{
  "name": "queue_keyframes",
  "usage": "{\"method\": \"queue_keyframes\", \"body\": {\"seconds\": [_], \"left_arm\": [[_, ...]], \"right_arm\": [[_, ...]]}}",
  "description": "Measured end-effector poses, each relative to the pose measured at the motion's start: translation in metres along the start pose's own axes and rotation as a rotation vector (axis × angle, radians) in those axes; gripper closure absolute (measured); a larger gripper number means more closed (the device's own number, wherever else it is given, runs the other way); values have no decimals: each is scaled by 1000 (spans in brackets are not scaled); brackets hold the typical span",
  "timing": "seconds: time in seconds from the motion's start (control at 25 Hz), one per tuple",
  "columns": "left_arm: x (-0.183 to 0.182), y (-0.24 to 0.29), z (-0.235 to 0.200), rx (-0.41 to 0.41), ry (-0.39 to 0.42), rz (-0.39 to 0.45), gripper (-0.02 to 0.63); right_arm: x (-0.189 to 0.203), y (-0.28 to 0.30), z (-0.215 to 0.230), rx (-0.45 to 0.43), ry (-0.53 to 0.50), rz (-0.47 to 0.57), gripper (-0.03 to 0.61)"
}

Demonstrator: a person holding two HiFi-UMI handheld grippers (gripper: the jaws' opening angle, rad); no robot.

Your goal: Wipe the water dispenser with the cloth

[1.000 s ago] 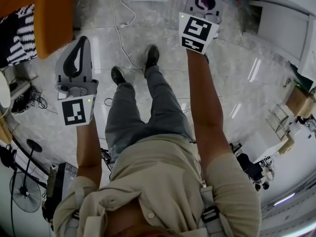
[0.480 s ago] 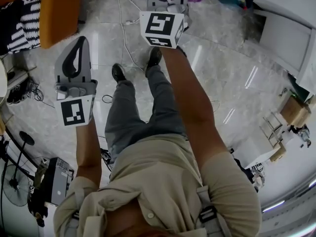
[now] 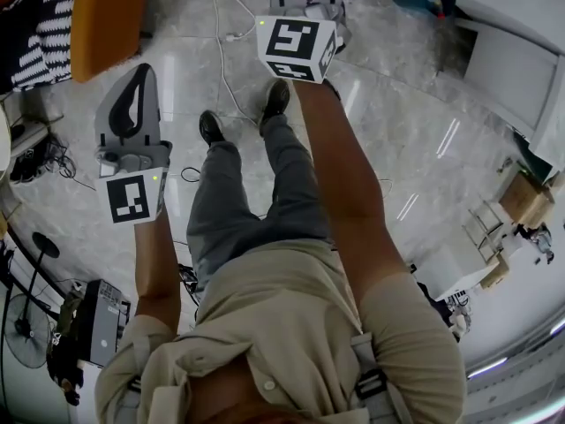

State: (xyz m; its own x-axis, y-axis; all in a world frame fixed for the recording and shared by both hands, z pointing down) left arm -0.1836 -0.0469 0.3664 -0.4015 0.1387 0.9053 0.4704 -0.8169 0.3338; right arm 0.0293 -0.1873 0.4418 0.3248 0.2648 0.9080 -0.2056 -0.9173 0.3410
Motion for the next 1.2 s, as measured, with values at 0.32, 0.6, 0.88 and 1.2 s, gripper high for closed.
{"method": "queue_keyframes", "body": {"seconds": [0.32, 0.6, 0.88, 1.2], "left_arm": [[-17, 29, 31, 68, 17, 26, 597], [-22, 38, 46, 91, 21, 32, 597], [-10, 25, 36, 58, 8, 17, 597], [21, -6, 1, -7, -6, -22, 597]], "right_arm": [[62, -44, 117, 219, 73, -97, 515], [67, -53, 137, 264, 97, -101, 515], [36, -20, 54, 92, 43, -35, 515], [9, 21, -31, -55, 44, -10, 515]]}}
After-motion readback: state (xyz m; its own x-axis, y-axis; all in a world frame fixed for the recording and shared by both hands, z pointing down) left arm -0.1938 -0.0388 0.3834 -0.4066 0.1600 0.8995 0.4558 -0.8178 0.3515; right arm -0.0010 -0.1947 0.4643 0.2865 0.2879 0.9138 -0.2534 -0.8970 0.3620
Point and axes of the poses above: the fingertips, and each gripper's own axes: y forward along the fingers, z to its right, x out of its underside, the point moved 4 cm from there along -y, backward along the fingers, and after that the axes turned 6 degrees about y, right-handed, at the moved point
